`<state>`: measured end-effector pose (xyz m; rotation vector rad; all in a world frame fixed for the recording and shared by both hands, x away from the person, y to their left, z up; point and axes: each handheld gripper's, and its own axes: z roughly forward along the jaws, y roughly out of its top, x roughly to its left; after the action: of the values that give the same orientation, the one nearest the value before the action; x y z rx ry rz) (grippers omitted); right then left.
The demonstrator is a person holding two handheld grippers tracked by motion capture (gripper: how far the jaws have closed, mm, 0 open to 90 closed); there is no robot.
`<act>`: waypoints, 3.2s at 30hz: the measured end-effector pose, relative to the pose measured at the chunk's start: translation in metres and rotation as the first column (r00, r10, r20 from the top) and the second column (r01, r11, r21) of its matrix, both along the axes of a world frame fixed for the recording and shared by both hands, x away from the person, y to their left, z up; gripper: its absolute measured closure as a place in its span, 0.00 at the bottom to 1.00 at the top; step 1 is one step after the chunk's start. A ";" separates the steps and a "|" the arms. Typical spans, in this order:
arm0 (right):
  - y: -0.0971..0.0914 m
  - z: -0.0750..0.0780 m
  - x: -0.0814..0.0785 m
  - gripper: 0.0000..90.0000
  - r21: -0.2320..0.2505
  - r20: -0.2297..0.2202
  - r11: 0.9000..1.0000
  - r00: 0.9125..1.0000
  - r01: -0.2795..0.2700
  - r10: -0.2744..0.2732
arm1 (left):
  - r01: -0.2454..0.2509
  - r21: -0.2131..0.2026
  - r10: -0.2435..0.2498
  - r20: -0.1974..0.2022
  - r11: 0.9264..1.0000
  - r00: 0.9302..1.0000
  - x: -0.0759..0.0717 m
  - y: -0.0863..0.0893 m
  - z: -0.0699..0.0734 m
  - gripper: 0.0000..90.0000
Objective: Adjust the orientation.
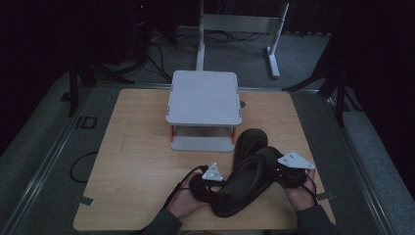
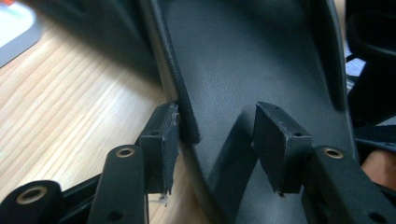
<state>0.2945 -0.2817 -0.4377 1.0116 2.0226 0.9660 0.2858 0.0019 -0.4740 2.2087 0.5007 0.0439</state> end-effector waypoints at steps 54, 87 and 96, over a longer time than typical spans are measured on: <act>-0.060 0.012 0.019 0.75 0.093 -0.207 0.967 0.955 0.236 -0.213 | -0.106 -0.051 0.110 0.082 0.993 0.990 0.005 -0.027 0.021 0.57; -0.057 -0.020 0.076 0.74 0.054 -0.292 0.951 0.915 0.305 -0.277 | -0.176 0.000 0.175 0.120 0.984 0.977 0.030 -0.127 0.016 0.47; -0.057 -0.020 0.076 0.74 0.072 -0.298 0.946 0.912 0.315 -0.281 | -0.268 0.059 0.253 0.193 0.962 0.948 0.035 -0.155 0.009 0.42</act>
<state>0.3702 -0.3386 -0.4578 1.5525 1.9703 0.8188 0.3207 -0.1535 -0.4647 2.1796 0.6942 0.4135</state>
